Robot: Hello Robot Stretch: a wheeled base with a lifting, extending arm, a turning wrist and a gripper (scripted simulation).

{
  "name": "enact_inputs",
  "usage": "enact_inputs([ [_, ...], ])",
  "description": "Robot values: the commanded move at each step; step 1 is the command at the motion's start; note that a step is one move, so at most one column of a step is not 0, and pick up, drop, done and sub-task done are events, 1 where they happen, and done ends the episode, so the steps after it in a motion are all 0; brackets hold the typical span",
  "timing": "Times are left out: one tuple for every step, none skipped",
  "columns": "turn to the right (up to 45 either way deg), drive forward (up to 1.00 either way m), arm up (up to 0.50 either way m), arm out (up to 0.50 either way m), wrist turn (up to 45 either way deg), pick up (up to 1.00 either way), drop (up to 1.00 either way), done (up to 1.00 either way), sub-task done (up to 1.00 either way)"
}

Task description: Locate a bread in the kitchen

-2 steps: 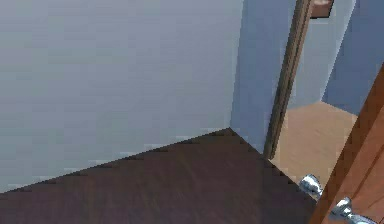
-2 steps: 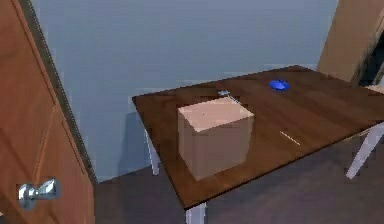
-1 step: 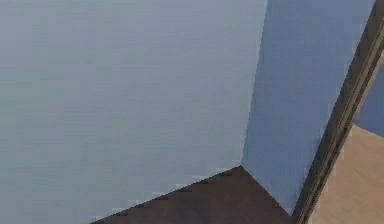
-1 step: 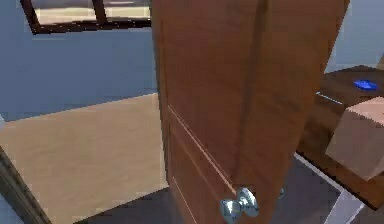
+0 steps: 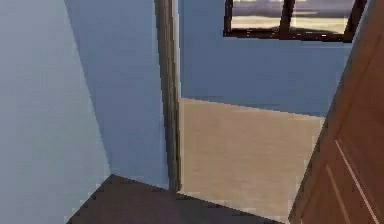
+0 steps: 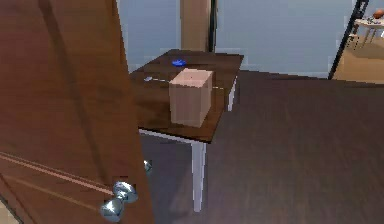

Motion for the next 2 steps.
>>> enact_inputs([
  [18.0,0.0,0.0,0.0,0.0,0.0,0.0,0.0,0.0],
  [0.0,1.0,0.0,0.0,0.0,0.0,0.0,0.0,0.0],
])
